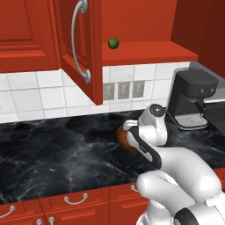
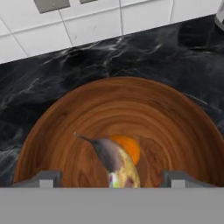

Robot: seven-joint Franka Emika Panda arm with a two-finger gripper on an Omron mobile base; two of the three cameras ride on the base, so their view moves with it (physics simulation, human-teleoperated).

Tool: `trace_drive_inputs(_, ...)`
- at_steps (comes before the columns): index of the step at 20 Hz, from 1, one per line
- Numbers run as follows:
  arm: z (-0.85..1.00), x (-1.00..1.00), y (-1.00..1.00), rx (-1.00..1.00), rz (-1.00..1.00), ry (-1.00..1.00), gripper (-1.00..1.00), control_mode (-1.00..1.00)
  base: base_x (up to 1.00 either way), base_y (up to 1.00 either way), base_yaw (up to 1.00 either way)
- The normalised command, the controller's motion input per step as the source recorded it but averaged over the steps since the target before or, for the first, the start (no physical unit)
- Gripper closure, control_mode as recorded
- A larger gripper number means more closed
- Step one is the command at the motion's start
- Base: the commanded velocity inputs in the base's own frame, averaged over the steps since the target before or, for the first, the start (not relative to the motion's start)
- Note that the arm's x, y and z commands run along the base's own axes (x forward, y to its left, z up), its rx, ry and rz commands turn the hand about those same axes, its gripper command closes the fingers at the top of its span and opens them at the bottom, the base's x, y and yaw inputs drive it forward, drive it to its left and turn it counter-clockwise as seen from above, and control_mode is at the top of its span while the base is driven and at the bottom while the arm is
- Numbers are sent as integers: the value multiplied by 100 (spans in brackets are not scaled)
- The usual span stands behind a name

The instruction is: Open the cabinet. Pick the banana and tangerine from the cabinet and place them into the bowl. Then close the cabinet.

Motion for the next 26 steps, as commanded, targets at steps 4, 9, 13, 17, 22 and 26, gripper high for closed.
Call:
trace_drive_inputs(4,34,-15,0,0,0,-11,-100,-100,0,0,0)
trace_drive_inputs(9,77,-60,0,0,0,-26,-100,-100,0,0,0)
trace_drive_inputs(13,85,-91,0,-4,1,-35,-100,-100,0,0,0)
trace_drive_inputs(17,98,-100,0,-4,3,-39,-100,-100,0,0,0)
trace_drive_inputs(22,100,-100,5,-4,6,-37,-100,-100,0,0,0)
trace_drive_inputs(26,81,-100,22,-7,11,-31,-100,-100,0,0,0)
